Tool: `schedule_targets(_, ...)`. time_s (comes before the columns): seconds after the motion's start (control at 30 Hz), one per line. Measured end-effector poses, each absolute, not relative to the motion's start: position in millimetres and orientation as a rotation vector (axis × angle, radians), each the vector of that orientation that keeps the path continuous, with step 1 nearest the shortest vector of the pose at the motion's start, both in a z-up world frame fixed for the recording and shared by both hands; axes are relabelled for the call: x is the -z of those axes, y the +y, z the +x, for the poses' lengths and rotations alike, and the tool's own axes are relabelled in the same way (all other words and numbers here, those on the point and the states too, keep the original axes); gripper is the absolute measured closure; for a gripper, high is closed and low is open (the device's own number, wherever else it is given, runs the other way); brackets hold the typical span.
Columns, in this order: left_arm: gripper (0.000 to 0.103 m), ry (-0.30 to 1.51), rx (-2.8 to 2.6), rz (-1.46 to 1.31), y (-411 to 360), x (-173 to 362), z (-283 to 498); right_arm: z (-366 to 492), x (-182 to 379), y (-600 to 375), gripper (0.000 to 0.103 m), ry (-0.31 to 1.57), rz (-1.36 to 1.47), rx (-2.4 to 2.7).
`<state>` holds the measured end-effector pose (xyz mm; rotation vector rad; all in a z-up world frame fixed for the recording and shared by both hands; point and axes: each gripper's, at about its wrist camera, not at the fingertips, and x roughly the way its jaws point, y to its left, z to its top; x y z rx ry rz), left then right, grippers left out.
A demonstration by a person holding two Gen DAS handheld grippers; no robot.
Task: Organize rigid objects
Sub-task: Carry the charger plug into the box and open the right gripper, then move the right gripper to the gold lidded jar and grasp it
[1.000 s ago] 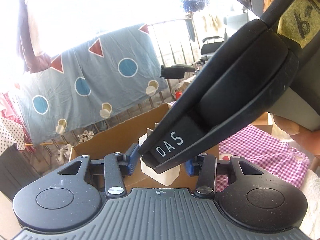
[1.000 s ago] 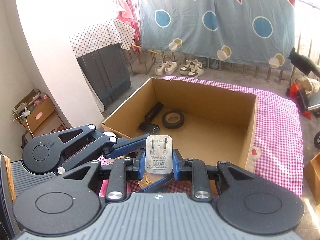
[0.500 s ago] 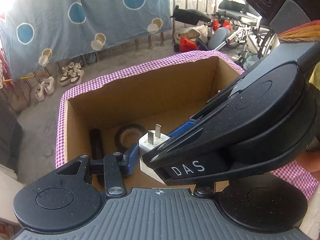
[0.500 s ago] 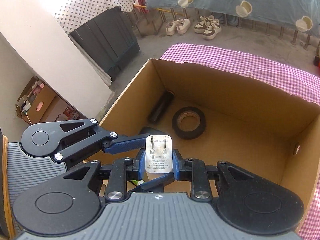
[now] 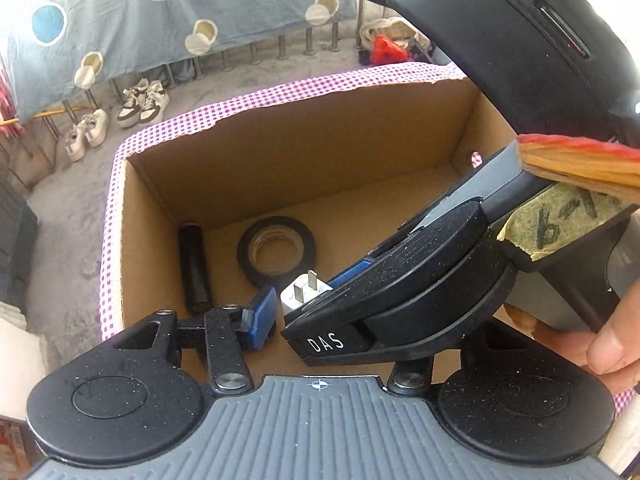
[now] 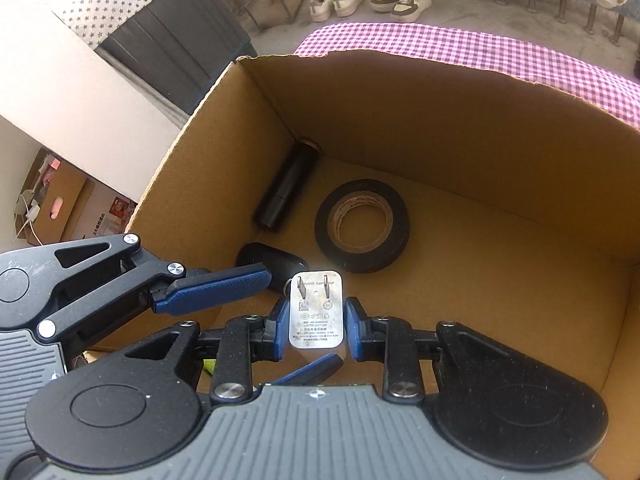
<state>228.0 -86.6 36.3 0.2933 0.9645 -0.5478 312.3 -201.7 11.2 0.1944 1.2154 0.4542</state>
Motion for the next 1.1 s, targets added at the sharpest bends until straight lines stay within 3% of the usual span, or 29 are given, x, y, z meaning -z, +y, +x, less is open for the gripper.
schedule_targets(0.2,0.047,0.920,0.542,0.247,-76.8,-54.3,215.0,303.3,-29.7,-219.0,0.059,1.170,0.272,-0.433)
schedule_targets(0.3,0.046,0.882,0.548,0.232,-70.8,-67.5,201.5,284.9,-49.9,-232.9,0.059,1.112,0.313,-0.434)
schedule_targets(0.67,0.039,0.710,0.582,0.194,-49.1,-104.5,112.9,129.5,-116.9,-298.3,0.052,0.828,0.410,-0.432)
schedule_targets(0.93,0.039,0.733,0.615,0.178,-59.3,-63.9,67.1,51.3,-74.9,-315.5,0.052,0.783,0.536,-0.390)
schedule_targets(1.1,0.039,0.771,0.580,0.200,-76.1,-18.1,59.5,54.2,-29.9,-310.9,0.052,0.807,0.610,-0.358)
